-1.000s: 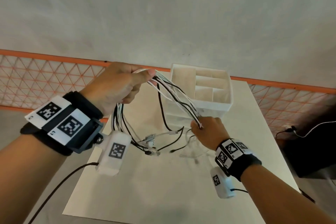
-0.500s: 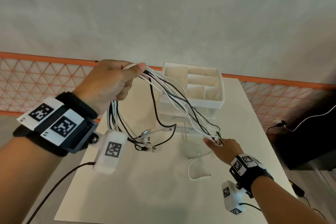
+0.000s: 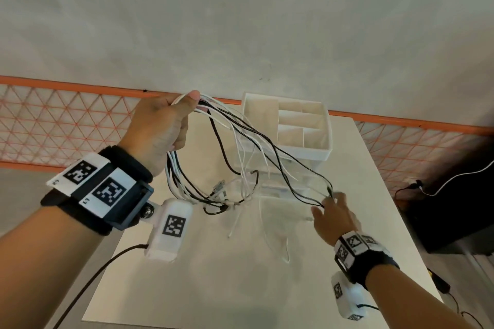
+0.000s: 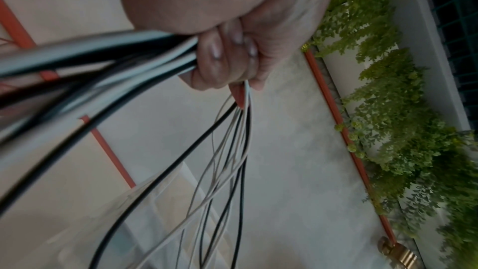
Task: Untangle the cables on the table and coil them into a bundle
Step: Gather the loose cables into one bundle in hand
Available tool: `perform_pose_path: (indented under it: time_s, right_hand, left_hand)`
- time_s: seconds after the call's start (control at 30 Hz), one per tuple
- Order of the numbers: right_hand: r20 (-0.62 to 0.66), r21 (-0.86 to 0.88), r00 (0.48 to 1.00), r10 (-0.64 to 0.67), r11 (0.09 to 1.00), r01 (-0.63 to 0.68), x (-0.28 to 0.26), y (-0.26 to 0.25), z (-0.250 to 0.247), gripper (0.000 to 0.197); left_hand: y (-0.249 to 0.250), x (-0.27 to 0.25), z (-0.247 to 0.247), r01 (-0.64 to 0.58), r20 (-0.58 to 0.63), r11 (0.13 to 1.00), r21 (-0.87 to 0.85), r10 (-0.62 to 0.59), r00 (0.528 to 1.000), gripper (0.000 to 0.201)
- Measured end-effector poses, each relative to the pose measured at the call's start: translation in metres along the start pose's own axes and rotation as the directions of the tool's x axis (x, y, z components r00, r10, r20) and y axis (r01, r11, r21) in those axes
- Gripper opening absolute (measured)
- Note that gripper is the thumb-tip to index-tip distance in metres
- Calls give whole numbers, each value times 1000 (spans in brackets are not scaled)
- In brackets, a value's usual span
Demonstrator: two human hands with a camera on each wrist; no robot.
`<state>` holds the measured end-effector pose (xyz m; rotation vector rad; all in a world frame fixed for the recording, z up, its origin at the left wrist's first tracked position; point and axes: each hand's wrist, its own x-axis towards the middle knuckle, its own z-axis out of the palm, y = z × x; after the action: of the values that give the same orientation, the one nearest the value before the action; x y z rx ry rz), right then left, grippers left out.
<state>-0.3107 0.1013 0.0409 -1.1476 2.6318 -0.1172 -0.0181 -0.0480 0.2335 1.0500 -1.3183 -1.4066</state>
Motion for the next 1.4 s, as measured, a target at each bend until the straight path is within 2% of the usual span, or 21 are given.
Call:
perform_pose_path:
  time_s: [0.1, 0.17, 0.2, 0.27, 0.33, 0.43, 0.53, 0.57, 0.6, 0.63, 0.7, 0.77, 0.83, 0.9, 0.93, 1.0, 1.03, 1.17, 1.23, 1.3, 1.4]
  right_hand:
    - [106, 231, 993, 56, 970, -79, 14, 8, 5, 60]
    - [44, 333, 999, 22, 942, -36, 21, 13, 11, 71]
    - [-11, 356, 1000, -6, 934, 10, 20, 13, 10, 67]
    - [-120, 409, 992, -41, 908, 88, 16, 11, 0, 43]
    - [-155, 427, 986, -68, 895, 129, 13, 10, -9, 41]
    - [-19, 331, 996, -85, 939, 86, 14, 18, -6, 45]
    - [214, 97, 975, -57, 995, 37, 12, 31, 7, 27]
    - [264, 77, 962, -65, 996, 46, 12, 32, 7, 39]
    - [280, 100, 955, -95, 993, 69, 11, 29, 4, 62]
    - [243, 179, 958, -154, 978, 112, 9, 21, -3, 79]
    - [36, 385, 947, -319, 879, 282, -1, -7, -30, 95]
    - [-171, 524, 857, -487, 691, 497, -19, -47, -65, 104]
    - [-256, 607, 746, -615, 498, 619, -40, -91, -99, 110]
    - [-245, 606, 673, -698, 432, 668, -53, -127, -120, 98]
    - [-239, 581, 652, -719, 432, 690, -55, -141, -124, 79]
    - [-265, 532, 666, -697, 470, 704, -56, -159, -126, 29]
    - [-281, 551, 692, -664, 479, 683, -53, -161, -124, 15]
    - [-442, 637, 793, -418, 476, 606, -38, -152, -134, 16]
    - [-487, 687, 821, -299, 450, 571, -30, -140, -146, 11]
    - [-507, 664, 825, -250, 497, 559, -24, -128, -156, 13]
    - [-552, 528, 794, -255, 630, 569, -18, -113, -160, 11]
  left_hand:
    - [-3, 1, -6, 13, -25, 1000, 3, -13, 1000, 30]
    - [-5, 3, -9, 25, -36, 999, 20, -25, 999, 30]
    - [-7, 4, -11, 36, -36, 999, 34, -35, 999, 29]
    - [-11, 6, -12, 71, -27, 995, 65, -70, 997, 25]
    - [-16, 7, -13, 91, -26, 992, 91, -89, 996, 22]
    - [-18, 9, -13, 91, -38, 990, 104, -88, 995, 27]
    - [-13, 8, -14, 62, 4, 990, 128, -63, 998, 31]
    - [-10, 6, -13, 48, 34, 989, 137, -53, 998, 32]
    - [-8, 6, -14, 32, 70, 987, 155, -43, 997, 34]
    - [-7, 4, -13, 13, 116, 984, 180, -34, 993, 38]
    - [-4, 1, -10, -31, 227, 966, 255, -28, 974, 31]
    - [-4, -4, -2, -87, 341, 944, 318, -28, 940, 35]
    - [-5, -10, 9, -167, 452, 906, 388, -29, 891, 37]
    - [-6, -19, 19, -255, 543, 869, 425, -20, 839, 20]
    - [-7, -21, 23, -278, 566, 863, 422, -11, 824, 13]
    - [-10, -20, 23, -291, 565, 862, 415, 6, 825, 11]
    - [-14, -17, 18, -283, 553, 862, 420, 4, 833, 13]
    - [-48, -12, -9, -259, 557, 815, 519, -92, 826, 16]
    - [-74, -12, -24, -184, 496, 826, 533, -128, 859, 22]
    - [-92, -12, -32, -135, 413, 823, 552, -129, 901, 27]
    - [-102, -7, -34, -110, 352, 783, 612, -145, 925, 31]
